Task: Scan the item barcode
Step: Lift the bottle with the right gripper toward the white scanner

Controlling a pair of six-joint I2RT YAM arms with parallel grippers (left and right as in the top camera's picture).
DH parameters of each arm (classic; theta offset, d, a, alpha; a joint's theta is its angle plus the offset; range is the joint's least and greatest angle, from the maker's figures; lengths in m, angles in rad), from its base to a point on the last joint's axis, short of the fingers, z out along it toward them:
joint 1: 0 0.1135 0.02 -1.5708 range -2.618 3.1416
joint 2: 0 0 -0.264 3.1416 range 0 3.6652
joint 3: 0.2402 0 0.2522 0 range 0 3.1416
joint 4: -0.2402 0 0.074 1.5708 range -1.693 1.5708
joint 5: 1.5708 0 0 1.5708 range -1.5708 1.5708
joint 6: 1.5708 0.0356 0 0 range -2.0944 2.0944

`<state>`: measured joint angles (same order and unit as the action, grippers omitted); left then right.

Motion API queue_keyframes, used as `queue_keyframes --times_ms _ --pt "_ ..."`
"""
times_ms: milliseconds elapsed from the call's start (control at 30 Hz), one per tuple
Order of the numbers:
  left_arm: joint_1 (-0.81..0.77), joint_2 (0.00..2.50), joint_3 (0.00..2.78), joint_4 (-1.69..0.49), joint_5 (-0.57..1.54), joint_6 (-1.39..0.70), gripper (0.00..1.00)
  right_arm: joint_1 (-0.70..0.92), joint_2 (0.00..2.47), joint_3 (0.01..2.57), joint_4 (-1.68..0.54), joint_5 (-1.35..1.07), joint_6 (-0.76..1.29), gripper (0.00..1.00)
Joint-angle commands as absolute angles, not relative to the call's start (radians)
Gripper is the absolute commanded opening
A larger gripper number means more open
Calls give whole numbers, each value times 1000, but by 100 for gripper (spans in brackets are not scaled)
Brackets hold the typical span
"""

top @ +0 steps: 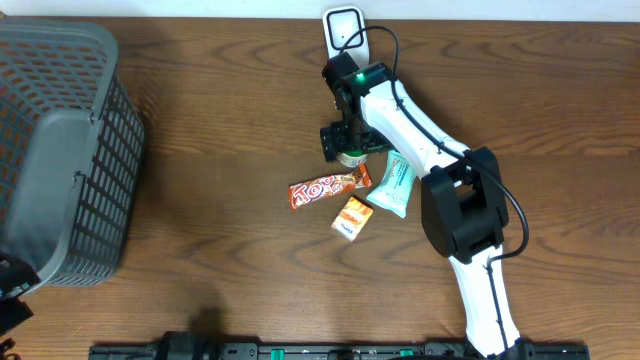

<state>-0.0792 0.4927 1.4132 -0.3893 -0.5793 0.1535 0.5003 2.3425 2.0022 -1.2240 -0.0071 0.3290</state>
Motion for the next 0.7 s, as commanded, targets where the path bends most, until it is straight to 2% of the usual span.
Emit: queue_keyframes --times_ms 0,200,667 --pt "-74 482 1411 -389 -588 148 98 497 2333 2066 -1268 -39 372 99" --pt "-74 482 1411 -388 -588 148 98 497 2333 2131 -1370 -55 419 99" --pt "-74 482 1411 -376 -588 148 98 507 2342 2120 -1313 -6 467 99"
